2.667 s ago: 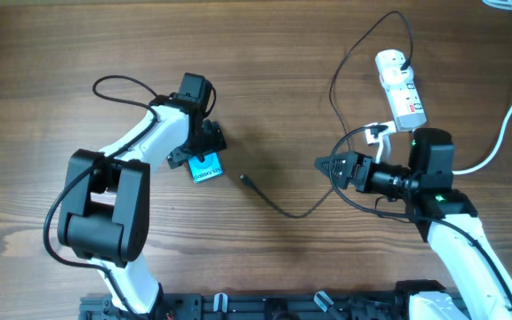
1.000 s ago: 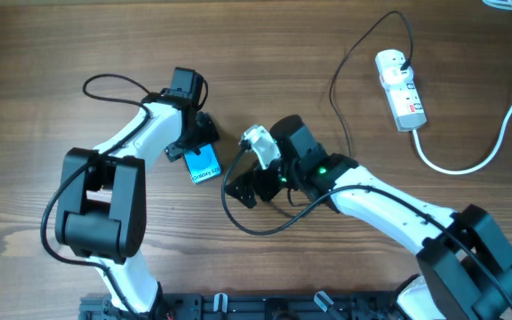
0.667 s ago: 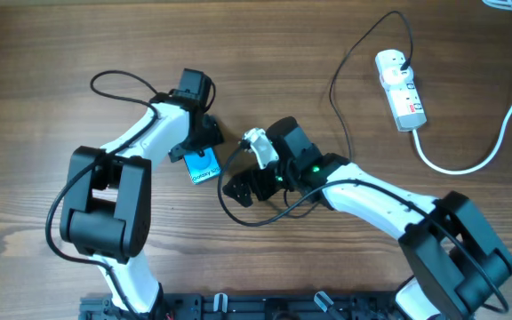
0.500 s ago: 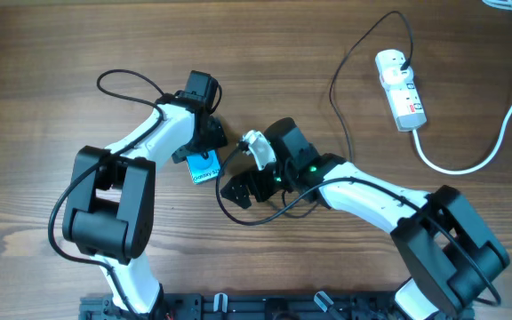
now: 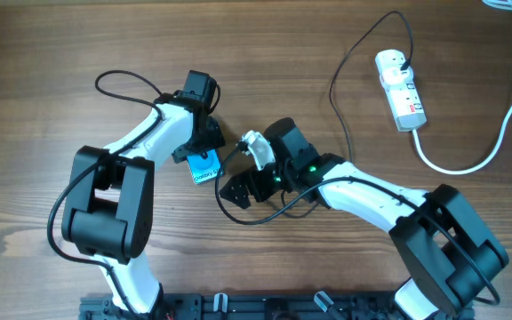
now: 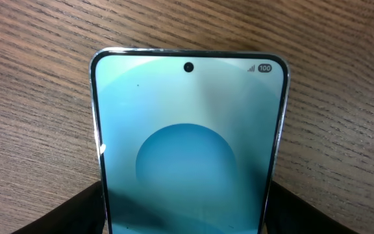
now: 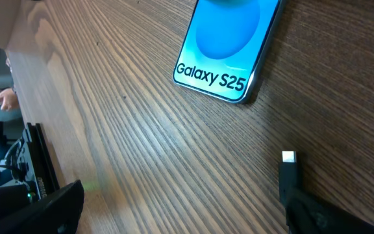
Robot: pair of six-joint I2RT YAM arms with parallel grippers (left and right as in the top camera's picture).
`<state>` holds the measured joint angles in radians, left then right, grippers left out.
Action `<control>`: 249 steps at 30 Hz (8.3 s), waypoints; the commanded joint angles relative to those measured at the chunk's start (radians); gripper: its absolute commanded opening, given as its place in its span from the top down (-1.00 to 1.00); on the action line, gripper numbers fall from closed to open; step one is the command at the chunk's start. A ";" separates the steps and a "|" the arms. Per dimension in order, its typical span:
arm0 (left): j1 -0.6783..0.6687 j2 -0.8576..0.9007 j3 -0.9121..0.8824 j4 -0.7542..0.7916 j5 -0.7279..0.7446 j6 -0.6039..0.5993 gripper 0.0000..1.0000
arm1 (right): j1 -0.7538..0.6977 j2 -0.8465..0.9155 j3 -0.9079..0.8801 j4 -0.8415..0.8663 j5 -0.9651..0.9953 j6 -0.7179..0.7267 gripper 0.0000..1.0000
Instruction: Plug charger to phone and switch on socket
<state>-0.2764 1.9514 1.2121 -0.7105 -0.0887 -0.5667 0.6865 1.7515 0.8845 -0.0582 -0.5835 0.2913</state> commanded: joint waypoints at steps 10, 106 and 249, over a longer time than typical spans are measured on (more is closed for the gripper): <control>0.006 0.094 -0.060 -0.049 0.153 0.066 -0.35 | 0.001 0.050 -0.008 0.054 -0.047 0.026 -1.00; 0.061 -0.482 -0.019 0.038 0.971 0.350 -0.36 | -0.108 0.389 0.073 1.585 -0.738 1.347 0.91; 0.407 -0.493 -0.019 -0.043 1.051 0.144 -0.12 | -0.212 -0.280 0.226 -0.434 -0.055 0.132 -0.98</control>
<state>0.1394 1.4784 1.1828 -0.7212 1.2957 -0.4442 0.4751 1.4605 1.1099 -0.4198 -0.8120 0.4347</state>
